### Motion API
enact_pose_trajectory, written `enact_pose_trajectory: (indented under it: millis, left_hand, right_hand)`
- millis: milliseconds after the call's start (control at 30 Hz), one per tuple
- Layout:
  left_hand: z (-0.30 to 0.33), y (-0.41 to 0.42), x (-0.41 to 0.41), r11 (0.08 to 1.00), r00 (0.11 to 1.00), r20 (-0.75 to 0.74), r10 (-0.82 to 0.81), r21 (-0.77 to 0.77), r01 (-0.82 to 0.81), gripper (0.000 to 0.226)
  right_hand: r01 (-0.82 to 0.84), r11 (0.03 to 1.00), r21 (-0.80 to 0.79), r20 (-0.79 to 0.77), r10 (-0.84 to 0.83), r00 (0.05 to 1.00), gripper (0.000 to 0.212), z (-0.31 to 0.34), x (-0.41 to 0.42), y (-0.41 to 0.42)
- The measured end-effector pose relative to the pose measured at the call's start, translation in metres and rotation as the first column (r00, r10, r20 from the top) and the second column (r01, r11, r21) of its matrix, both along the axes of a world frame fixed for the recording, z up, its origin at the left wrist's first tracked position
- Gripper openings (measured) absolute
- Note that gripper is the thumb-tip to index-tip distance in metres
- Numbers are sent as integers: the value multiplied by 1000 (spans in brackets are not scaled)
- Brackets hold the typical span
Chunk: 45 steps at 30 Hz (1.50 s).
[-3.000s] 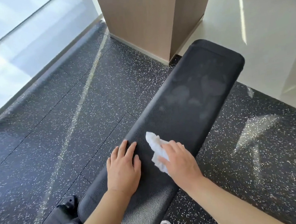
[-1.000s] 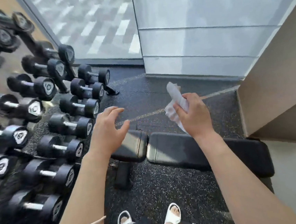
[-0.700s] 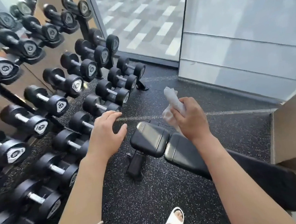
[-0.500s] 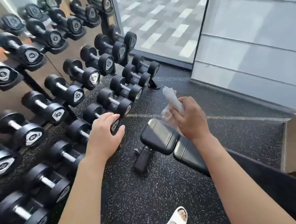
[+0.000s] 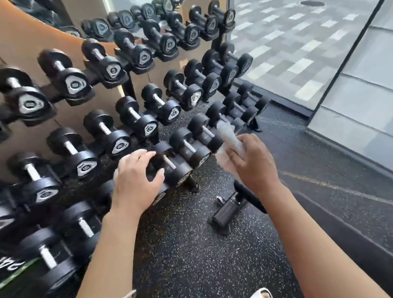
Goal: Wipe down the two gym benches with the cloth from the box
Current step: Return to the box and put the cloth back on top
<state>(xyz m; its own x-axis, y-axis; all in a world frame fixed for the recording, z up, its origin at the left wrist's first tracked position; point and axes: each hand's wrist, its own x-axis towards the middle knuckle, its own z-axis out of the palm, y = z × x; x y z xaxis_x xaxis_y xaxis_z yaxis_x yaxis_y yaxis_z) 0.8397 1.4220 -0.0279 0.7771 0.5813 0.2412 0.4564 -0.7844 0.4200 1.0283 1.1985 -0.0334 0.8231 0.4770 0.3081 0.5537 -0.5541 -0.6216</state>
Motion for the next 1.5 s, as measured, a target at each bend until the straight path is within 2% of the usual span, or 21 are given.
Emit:
enact_pose_trajectory:
  millis: [167, 300, 633, 900, 1067, 1233, 1367, 1500]
  left_hand:
    - [8, 51, -92, 982, 982, 16, 188, 22, -188, 51]
    - [6, 77, -162, 935, 935, -20, 353, 21, -353, 52]
    - [-6, 106, -295, 742, 740, -51, 671, 28, -670, 51]
    - [-9, 141, -315, 570, 565, -91, 820, 42, -821, 48]
    - [-4, 166, -300, 507, 500, -110, 859, 52, -860, 49]
    - [-3, 170, -309, 391, 382, -126, 916, 55, -919, 47]
    - [-1, 174, -324, 317, 309, -146, 940, 39, -948, 47]
    - [2, 191, -338, 282, 271, -163, 949, 51, -958, 48]
  right_hand:
    - [-169, 983, -66, 24, 171, 985, 24, 5, -58, 91]
    - [-317, 940, -123, 53, 325, 944, 29, 7, -103, 160]
    - [-658, 740, -139, 23, 666, 745, 34, 1, -201, 299]
    - [-822, 553, -137, -35, 826, 562, 34, -9, -226, 390]
    - [-882, 460, -96, -78, 880, 468, 31, -15, -217, 444]
    - [-930, 359, -81, -118, 923, 367, 32, -18, -230, 488]
    - [-955, 292, -48, -144, 944, 296, 35, -19, -249, 515]
    - [-965, 260, -29, -160, 952, 262, 37, -22, -266, 538]
